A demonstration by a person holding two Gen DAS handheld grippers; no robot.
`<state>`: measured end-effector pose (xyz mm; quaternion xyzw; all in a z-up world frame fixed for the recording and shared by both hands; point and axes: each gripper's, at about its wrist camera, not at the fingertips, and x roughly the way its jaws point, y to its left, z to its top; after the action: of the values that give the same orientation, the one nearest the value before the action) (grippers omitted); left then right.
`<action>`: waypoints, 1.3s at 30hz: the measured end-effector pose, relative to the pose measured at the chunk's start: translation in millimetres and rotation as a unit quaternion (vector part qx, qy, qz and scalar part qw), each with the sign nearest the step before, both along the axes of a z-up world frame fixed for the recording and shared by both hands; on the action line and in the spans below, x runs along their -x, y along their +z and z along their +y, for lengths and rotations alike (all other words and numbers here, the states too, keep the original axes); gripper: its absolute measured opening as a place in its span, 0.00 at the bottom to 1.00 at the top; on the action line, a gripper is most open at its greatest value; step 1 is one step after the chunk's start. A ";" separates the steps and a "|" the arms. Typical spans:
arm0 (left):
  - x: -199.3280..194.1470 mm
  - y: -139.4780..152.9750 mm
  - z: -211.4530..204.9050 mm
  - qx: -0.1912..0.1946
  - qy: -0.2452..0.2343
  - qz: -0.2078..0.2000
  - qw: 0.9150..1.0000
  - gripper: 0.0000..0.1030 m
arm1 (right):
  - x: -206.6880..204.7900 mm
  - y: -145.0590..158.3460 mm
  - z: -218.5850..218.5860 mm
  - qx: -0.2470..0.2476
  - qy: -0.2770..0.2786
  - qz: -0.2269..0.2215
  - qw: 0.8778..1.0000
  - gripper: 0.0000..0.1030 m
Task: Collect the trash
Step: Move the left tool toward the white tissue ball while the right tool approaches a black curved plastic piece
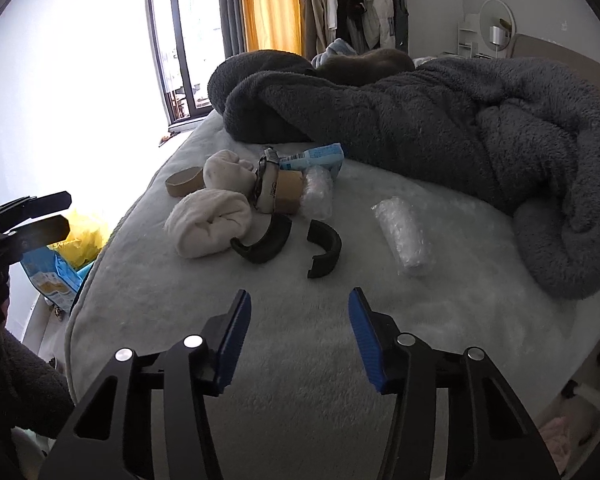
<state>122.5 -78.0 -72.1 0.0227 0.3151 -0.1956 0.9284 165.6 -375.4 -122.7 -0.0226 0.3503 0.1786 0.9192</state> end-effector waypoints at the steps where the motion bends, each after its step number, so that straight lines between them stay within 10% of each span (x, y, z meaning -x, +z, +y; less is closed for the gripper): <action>1: -2.5 -0.1 -2.6 0.000 -0.002 -0.001 1.000 0.81 | -2.9 0.8 -1.5 -0.005 0.000 -0.001 1.000 0.48; 39: -93.1 -51.2 -57.2 0.025 -0.057 0.143 0.988 0.69 | -84.8 -28.6 0.6 -0.065 -0.042 0.083 0.994 0.32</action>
<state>215.6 -135.2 -123.4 -0.0101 0.4376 -0.2575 0.8614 250.4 -374.8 -151.3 0.0666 0.4139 0.1630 0.8932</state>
